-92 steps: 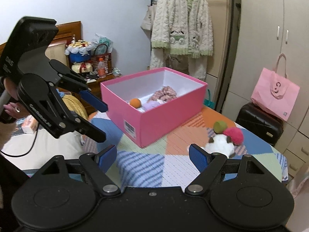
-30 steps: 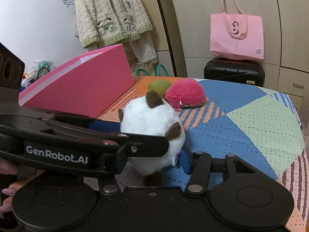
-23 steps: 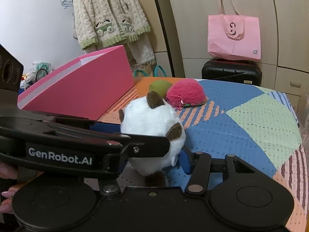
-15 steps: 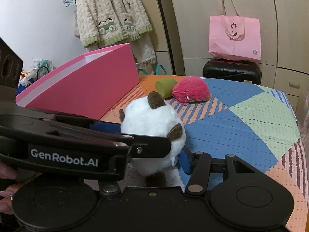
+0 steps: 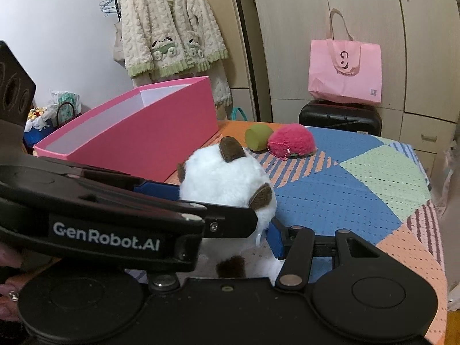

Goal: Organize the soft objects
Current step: 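Lift the cat plush with the left gripper and carry it over the box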

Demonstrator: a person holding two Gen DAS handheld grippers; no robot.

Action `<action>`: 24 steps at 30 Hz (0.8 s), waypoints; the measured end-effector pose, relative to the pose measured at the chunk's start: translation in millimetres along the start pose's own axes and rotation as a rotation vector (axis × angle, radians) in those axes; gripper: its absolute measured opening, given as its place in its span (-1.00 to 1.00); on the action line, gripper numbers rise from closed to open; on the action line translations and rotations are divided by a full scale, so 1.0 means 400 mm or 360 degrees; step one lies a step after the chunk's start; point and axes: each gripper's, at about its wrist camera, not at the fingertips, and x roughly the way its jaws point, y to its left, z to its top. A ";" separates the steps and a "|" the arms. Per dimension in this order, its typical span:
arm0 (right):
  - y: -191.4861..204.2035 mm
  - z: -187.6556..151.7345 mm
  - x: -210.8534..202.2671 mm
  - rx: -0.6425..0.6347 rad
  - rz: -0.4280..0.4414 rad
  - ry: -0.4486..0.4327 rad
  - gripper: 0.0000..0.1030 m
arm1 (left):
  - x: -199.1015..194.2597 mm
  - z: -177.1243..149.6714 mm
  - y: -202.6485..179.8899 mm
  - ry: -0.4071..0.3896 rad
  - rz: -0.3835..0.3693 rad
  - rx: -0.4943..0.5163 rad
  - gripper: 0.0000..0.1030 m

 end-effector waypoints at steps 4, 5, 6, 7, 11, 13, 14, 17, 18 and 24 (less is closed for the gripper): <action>0.024 -0.004 -0.028 -0.0002 -0.0025 0.0010 0.16 | -0.031 -0.014 -0.005 0.0001 -0.0034 -0.0004 0.19; 0.032 -0.005 -0.035 -0.0001 -0.0032 0.0011 0.16 | -0.039 -0.017 -0.005 0.0001 -0.0046 -0.0007 0.19; 0.039 -0.007 -0.042 0.0003 -0.0039 0.0010 0.16 | -0.049 -0.021 -0.004 -0.0001 -0.0060 -0.0010 0.19; 0.045 -0.007 -0.048 0.0003 -0.0045 0.0009 0.16 | -0.061 -0.024 -0.004 -0.0007 -0.0070 -0.0014 0.19; 0.082 -0.011 -0.086 -0.0044 -0.0057 0.0005 0.16 | -0.110 -0.045 -0.010 -0.0030 -0.0078 -0.0008 0.17; 0.106 -0.012 -0.101 -0.0071 -0.0069 0.0022 0.16 | -0.133 -0.057 -0.007 -0.0014 -0.0082 -0.0004 0.17; 0.121 -0.016 -0.108 -0.0095 -0.0080 0.0034 0.16 | -0.145 -0.063 -0.004 -0.0007 -0.0079 -0.0005 0.17; 0.162 -0.023 -0.123 -0.0143 -0.0069 0.0063 0.17 | -0.185 -0.081 0.007 -0.0008 -0.0072 -0.0019 0.17; 0.172 -0.024 -0.127 -0.0152 -0.0060 0.0071 0.17 | -0.199 -0.085 0.012 -0.0013 -0.0068 -0.0027 0.17; 0.232 -0.019 -0.156 -0.0193 0.0033 0.0059 0.20 | -0.284 -0.101 0.035 -0.0080 -0.0018 -0.0054 0.17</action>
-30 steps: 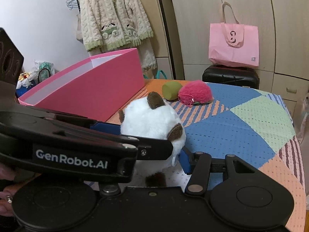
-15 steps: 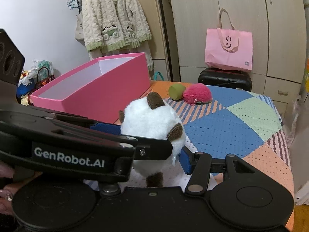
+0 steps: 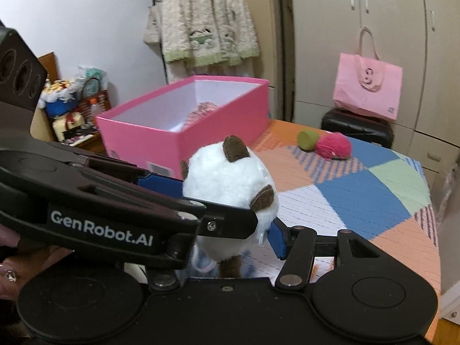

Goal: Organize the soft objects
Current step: 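Lift the cat plush with the left gripper and carry it over the box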

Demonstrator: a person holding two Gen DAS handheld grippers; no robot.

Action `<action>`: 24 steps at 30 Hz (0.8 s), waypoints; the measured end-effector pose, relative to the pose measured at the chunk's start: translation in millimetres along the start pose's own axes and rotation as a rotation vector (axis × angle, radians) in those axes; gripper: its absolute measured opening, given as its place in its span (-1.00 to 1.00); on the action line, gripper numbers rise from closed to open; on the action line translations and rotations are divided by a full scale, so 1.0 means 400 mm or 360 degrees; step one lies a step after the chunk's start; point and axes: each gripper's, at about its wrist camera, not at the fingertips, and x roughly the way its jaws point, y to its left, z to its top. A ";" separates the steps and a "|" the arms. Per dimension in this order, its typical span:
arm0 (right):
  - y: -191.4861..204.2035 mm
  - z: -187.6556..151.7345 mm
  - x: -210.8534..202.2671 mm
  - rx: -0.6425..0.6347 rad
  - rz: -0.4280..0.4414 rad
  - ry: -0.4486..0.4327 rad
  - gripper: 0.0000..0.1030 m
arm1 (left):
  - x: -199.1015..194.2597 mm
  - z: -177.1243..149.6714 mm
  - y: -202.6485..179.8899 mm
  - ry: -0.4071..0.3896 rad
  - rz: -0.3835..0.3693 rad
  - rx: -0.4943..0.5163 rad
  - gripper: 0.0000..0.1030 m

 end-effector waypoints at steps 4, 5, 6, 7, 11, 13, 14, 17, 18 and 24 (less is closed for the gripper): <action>0.040 0.018 -0.013 -0.0051 0.0043 -0.0035 0.20 | -0.051 0.006 0.014 -0.0056 0.0031 0.0003 0.17; 0.049 0.024 -0.016 -0.0062 0.0053 -0.0044 0.20 | -0.060 0.009 0.016 -0.0068 0.0036 0.0005 0.17; 0.057 0.031 -0.020 -0.0075 0.0066 -0.0054 0.20 | -0.070 0.013 0.020 -0.0079 0.0040 0.0004 0.17; 0.065 0.038 -0.021 -0.0084 0.0074 -0.0061 0.20 | -0.079 0.017 0.025 -0.0089 0.0045 0.0002 0.17; 0.086 0.067 -0.023 -0.0100 0.0124 -0.0094 0.20 | -0.116 0.035 0.051 -0.0133 0.0066 0.0003 0.18; 0.099 0.082 -0.021 -0.0113 0.0146 -0.0117 0.20 | -0.134 0.043 0.065 -0.0159 0.0080 0.0008 0.18; 0.105 0.090 -0.020 -0.0118 0.0158 -0.0130 0.20 | -0.139 0.048 0.069 -0.0175 0.0090 0.0010 0.18; 0.121 0.112 -0.012 -0.0128 0.0192 -0.0172 0.20 | -0.159 0.064 0.088 -0.0226 0.0125 0.0011 0.18; 0.125 0.121 -0.008 -0.0127 0.0208 -0.0185 0.20 | -0.162 0.069 0.096 -0.0241 0.0136 0.0009 0.18; 0.129 0.174 0.036 -0.0094 0.0310 -0.0243 0.20 | -0.178 0.107 0.160 -0.0333 0.0176 -0.0016 0.19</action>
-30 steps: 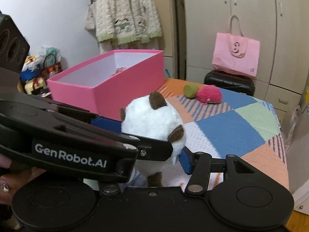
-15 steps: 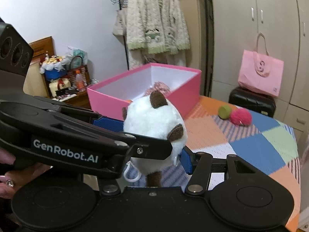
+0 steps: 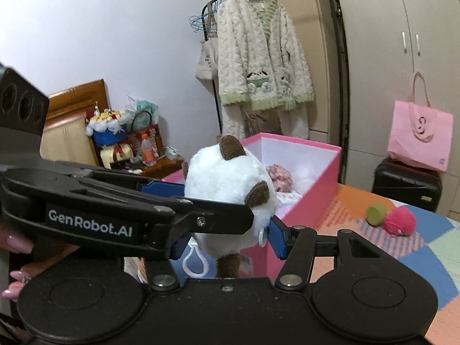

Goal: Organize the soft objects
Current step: 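Lift the cat plush with the left gripper and carry it over the box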

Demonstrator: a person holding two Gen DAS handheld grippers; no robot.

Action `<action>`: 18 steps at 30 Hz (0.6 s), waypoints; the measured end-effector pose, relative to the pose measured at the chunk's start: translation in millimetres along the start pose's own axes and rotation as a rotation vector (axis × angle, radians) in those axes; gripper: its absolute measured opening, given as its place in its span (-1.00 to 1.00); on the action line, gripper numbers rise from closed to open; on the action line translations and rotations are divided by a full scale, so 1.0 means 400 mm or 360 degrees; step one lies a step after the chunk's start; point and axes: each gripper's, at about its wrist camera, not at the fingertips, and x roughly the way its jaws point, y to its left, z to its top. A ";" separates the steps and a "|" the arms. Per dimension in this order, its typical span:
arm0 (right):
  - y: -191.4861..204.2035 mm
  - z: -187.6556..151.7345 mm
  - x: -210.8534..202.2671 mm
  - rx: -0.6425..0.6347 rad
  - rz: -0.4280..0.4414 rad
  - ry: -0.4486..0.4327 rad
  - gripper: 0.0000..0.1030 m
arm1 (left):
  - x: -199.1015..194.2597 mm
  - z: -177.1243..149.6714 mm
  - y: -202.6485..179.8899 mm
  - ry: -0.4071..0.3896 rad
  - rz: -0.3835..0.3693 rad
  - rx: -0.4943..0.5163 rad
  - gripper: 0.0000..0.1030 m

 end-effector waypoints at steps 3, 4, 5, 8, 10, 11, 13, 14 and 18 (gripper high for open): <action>-0.002 0.024 0.037 0.0005 0.0009 -0.0035 0.20 | 0.014 0.024 0.026 -0.0052 0.0023 -0.0009 0.19; -0.002 0.033 0.048 -0.0003 0.0007 -0.0044 0.20 | 0.019 0.032 0.035 -0.0068 0.0033 -0.0011 0.19; -0.002 0.041 0.058 -0.0010 0.0006 -0.0052 0.20 | 0.024 0.039 0.044 -0.0080 0.0041 -0.0012 0.19; -0.007 0.065 0.092 -0.0012 0.0025 -0.0077 0.20 | 0.038 0.062 0.069 -0.0107 0.0056 -0.0005 0.19; -0.007 0.076 0.111 -0.0020 0.0030 -0.0098 0.21 | 0.049 0.075 0.087 -0.0125 0.0082 -0.0002 0.19; -0.008 0.082 0.124 -0.0017 0.0035 -0.0109 0.21 | 0.055 0.080 0.094 -0.0129 0.0099 -0.0001 0.19; -0.013 0.092 0.150 -0.0010 0.0055 -0.0121 0.21 | 0.069 0.091 0.113 -0.0135 0.0133 -0.0005 0.19; -0.015 0.098 0.166 -0.0006 0.0066 -0.0122 0.21 | 0.079 0.095 0.124 -0.0133 0.0147 -0.0011 0.19; -0.028 0.116 0.228 0.0019 0.0104 -0.0095 0.21 | 0.106 0.102 0.165 -0.0097 0.0174 -0.0054 0.19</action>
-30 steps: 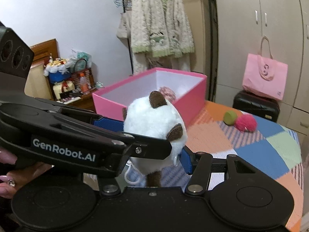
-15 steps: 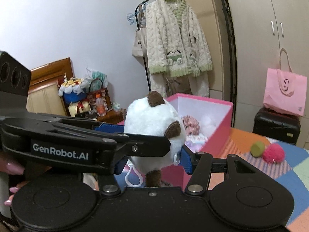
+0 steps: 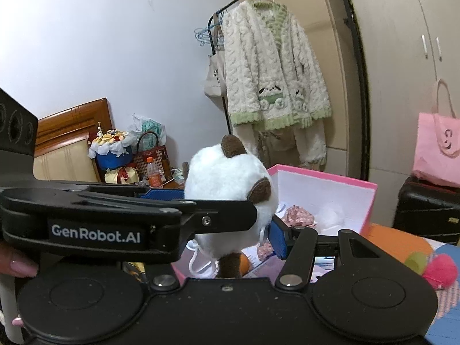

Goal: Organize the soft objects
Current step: 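Lift the cat plush with the left gripper and carry it over the box, then open the left gripper to drop the cat plush into the box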

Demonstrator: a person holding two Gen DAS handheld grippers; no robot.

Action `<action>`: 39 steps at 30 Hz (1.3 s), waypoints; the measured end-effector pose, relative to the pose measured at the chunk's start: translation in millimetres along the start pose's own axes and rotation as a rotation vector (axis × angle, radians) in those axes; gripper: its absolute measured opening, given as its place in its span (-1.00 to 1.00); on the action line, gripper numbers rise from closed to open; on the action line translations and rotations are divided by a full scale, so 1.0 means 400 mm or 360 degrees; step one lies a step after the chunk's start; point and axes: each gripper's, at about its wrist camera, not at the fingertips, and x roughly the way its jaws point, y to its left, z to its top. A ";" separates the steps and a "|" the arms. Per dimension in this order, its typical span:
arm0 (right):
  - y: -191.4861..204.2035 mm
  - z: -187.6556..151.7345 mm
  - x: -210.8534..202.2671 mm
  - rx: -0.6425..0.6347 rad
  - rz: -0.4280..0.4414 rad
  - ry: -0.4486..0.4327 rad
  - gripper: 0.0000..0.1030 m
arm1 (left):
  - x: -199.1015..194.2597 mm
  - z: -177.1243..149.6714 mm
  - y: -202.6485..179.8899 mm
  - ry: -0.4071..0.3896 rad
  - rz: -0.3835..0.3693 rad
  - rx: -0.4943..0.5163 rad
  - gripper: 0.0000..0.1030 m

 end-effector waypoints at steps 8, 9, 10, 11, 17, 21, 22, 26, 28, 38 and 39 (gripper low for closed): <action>-0.021 0.003 0.090 0.0025 0.0027 0.0122 0.22 | 0.060 -0.006 0.058 0.0077 0.0036 -0.0055 0.19; -0.022 0.003 0.099 0.0027 0.0027 0.0140 0.22 | 0.066 -0.009 0.063 0.0086 0.0037 -0.0068 0.19; -0.023 0.004 0.108 0.0026 0.0026 0.0158 0.22 | 0.072 -0.009 0.071 0.0095 0.0038 -0.0082 0.19; -0.024 0.005 0.117 0.0025 0.0024 0.0176 0.22 | 0.079 -0.009 0.078 0.0105 0.0044 -0.0094 0.19; -0.025 0.035 0.186 -0.0059 0.0014 0.0341 0.22 | 0.126 -0.002 0.121 0.0171 0.0041 -0.0203 0.19; -0.038 0.037 0.212 -0.0037 0.0023 0.0404 0.22 | 0.141 -0.005 0.121 0.0166 0.0092 -0.0182 0.21; -0.039 0.034 0.216 -0.0044 0.0022 0.0406 0.22 | 0.144 -0.005 0.120 0.0164 0.0105 -0.0176 0.21; -0.037 0.032 0.227 -0.0056 0.0016 0.0432 0.22 | 0.154 -0.004 0.126 0.0173 0.0131 -0.0171 0.22; -0.035 0.034 0.231 -0.0061 0.0013 0.0439 0.22 | 0.154 -0.004 0.129 0.0172 0.0135 -0.0169 0.23; -0.023 0.035 0.199 -0.0135 -0.0079 0.0436 0.47 | 0.089 -0.003 0.063 0.0043 0.0286 0.0095 0.39; -0.023 0.031 0.188 -0.0146 -0.0083 0.0428 0.47 | 0.078 -0.002 0.061 0.0047 0.0269 0.0097 0.40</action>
